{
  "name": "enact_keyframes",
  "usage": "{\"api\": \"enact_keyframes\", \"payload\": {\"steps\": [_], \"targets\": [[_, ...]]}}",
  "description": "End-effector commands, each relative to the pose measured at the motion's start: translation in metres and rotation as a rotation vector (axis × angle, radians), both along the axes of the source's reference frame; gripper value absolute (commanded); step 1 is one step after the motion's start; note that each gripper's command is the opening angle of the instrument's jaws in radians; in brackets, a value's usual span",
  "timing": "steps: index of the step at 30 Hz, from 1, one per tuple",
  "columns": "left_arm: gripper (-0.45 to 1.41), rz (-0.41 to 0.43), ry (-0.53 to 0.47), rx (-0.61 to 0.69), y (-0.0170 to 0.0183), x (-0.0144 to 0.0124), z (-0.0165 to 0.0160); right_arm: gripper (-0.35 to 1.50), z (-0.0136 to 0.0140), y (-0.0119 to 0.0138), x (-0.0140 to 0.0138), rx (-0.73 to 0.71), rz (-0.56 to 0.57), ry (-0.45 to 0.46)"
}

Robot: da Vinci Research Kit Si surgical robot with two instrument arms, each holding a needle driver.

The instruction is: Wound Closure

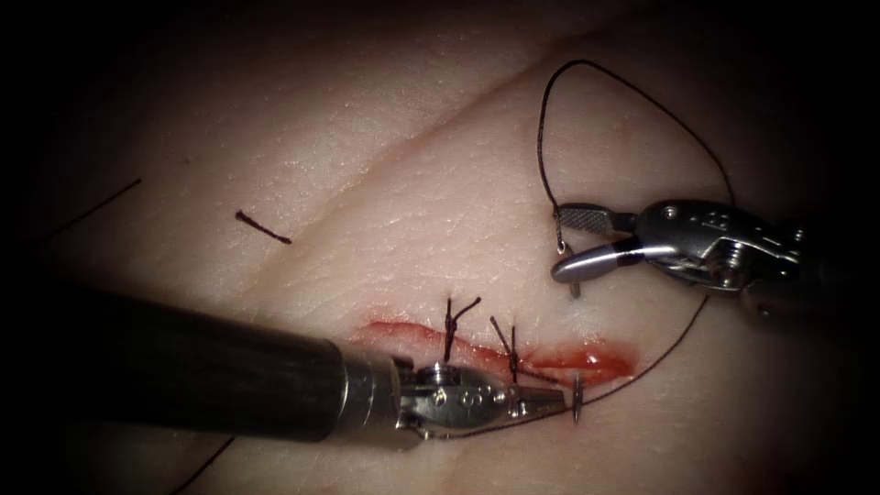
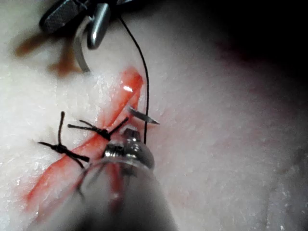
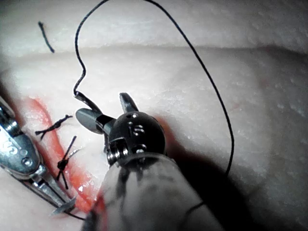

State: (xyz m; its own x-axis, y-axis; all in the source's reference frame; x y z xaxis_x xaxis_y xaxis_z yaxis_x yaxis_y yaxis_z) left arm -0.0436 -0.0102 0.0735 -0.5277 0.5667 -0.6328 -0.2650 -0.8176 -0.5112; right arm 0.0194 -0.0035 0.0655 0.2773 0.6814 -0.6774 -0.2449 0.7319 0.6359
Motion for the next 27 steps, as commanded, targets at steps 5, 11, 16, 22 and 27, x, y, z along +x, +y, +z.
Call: {"api": "enact_keyframes", "payload": {"steps": [5, 11, 16, 22, 27], "targets": [[-0.15, 0.001, 0.001, 0.001, -0.0005, -0.0005, 0.0005, 1.28, 0.0009, -0.0012, 0.0009, -0.027, -0.018, -0.08], [-0.15, 0.002, 0.001, -0.003, -0.0004, -0.0007, 0.0004, -0.31, 0.0009, -0.0023, 0.0009, -0.035, -0.022, -0.114], [-0.15, 0.002, 0.001, -0.003, -0.0004, -0.0006, 0.0004, -0.35, 0.0008, -0.0022, 0.001, 0.034, 0.024, -0.13], [-0.15, 0.002, 0.001, -0.003, -0.0004, -0.0007, 0.0004, -0.35, 0.0011, -0.002, 0.0011, 0.211, 0.038, -0.065], [-0.15, 0.002, 0.001, -0.003, -0.0004, -0.0007, 0.0004, -0.35, 0.0012, -0.0038, 0.0012, 0.394, 0.023, 0.032]]}}
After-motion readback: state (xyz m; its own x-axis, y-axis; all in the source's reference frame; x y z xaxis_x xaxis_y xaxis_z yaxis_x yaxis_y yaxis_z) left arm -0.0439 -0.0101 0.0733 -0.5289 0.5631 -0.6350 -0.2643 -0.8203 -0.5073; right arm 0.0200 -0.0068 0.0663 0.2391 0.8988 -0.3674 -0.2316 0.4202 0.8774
